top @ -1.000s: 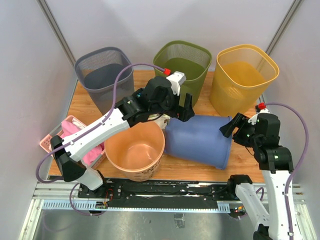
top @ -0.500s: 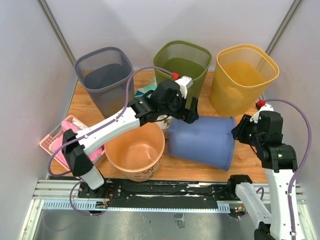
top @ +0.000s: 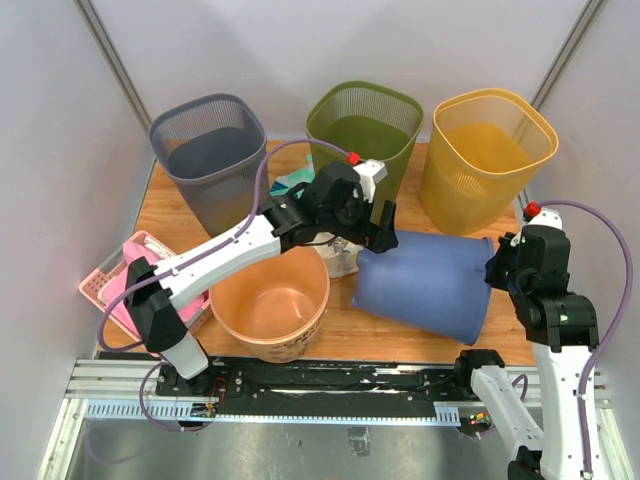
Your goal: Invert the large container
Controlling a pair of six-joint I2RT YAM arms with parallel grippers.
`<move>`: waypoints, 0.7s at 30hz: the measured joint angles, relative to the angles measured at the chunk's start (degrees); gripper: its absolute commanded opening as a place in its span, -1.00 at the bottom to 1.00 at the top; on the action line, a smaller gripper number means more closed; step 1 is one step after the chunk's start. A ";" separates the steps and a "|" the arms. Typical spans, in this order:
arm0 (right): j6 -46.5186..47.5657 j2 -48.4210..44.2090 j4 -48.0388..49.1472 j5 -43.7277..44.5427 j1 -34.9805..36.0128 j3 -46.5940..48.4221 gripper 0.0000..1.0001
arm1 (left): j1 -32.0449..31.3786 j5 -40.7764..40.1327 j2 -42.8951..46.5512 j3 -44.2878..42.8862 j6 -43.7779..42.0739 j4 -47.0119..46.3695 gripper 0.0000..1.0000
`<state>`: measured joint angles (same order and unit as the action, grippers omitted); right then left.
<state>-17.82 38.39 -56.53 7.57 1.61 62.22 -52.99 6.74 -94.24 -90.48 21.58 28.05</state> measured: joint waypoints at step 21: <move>-0.15 0.35 0.20 -0.28 0.00 0.00 -0.99 | 8.20 18.47 6.36 19.08 14.99 -11.63 0.98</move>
<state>-17.98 38.74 -56.34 7.29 1.61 62.22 -44.80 25.21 -87.88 -71.40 36.58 16.43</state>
